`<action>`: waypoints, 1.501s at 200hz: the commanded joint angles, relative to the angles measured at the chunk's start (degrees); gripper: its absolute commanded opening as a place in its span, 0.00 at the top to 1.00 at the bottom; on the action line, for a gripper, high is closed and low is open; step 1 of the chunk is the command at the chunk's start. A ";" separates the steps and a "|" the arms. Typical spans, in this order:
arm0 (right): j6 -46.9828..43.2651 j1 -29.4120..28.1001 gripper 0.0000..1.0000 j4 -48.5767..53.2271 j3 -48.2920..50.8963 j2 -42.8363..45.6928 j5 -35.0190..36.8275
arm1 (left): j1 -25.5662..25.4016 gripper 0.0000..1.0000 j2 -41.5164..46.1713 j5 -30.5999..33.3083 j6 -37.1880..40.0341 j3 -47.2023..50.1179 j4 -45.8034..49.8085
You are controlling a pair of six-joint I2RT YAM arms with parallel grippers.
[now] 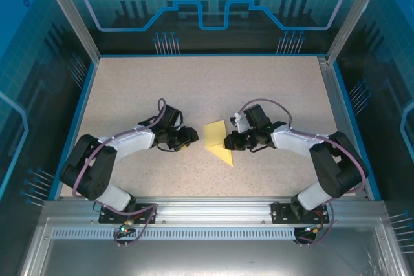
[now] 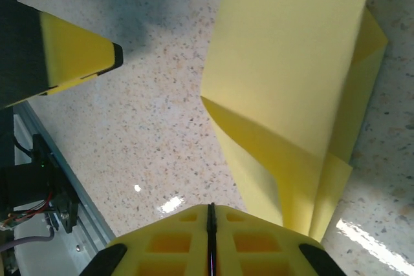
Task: Fold a paper plane with a square sheet of paper (pick it up from the middle)
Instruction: Rotate the paper at the center of the table, then fold the wing for the fifth time at the center of the table.
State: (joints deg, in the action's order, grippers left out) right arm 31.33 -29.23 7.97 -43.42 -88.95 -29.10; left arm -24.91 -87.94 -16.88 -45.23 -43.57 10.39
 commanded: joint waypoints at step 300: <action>0.68 9.23 0.88 -11.57 5.97 -15.56 -4.71 | -4.56 0.47 -13.69 -9.97 -7.68 -8.24 -10.73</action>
State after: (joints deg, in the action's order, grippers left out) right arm 32.38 -20.29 -4.16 -39.42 -100.60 -38.39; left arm -29.02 -100.47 -24.99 -52.45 -49.80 0.75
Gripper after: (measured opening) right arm 0.123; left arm 0.534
